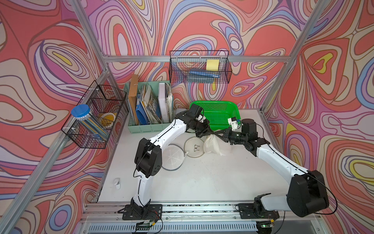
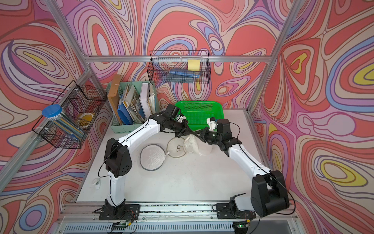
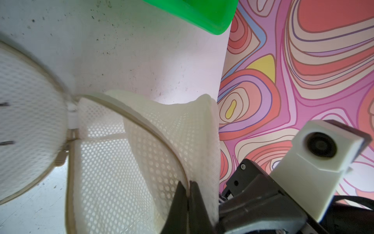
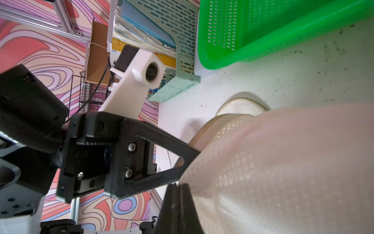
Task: Turn the laundry bag inside out
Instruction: Turn over the laundry bag at the center of the board.
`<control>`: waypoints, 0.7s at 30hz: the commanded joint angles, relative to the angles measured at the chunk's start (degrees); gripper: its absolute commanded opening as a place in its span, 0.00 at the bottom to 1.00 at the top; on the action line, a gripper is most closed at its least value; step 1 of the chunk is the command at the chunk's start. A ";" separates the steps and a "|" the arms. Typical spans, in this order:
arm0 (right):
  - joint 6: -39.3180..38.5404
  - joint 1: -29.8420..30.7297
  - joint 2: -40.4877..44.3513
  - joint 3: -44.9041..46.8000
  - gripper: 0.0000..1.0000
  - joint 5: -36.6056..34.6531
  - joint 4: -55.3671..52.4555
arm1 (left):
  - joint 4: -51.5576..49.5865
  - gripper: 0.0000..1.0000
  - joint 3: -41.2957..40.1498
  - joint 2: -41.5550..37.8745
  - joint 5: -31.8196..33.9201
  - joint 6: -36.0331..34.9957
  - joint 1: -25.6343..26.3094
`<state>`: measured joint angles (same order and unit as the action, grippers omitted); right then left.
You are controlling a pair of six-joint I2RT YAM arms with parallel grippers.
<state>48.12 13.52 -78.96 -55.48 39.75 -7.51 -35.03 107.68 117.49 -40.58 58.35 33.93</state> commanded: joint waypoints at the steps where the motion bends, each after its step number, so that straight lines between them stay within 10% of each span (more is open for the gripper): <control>1: -5.02 -0.15 -3.20 -0.34 0.00 -0.68 -10.41 | 1.55 0.00 -2.27 -1.77 -0.83 -0.36 0.26; 19: 7.12 5.94 -22.13 6.79 0.00 -0.84 20.49 | 5.23 0.00 -7.02 0.66 -0.90 0.42 2.05; 21: 7.02 6.15 -24.04 5.87 0.15 -0.42 20.88 | 4.73 0.00 -6.69 1.07 -0.80 0.41 2.26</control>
<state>53.69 19.03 -100.82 -48.21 39.90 8.29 -31.57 99.79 117.40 -40.56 58.57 35.51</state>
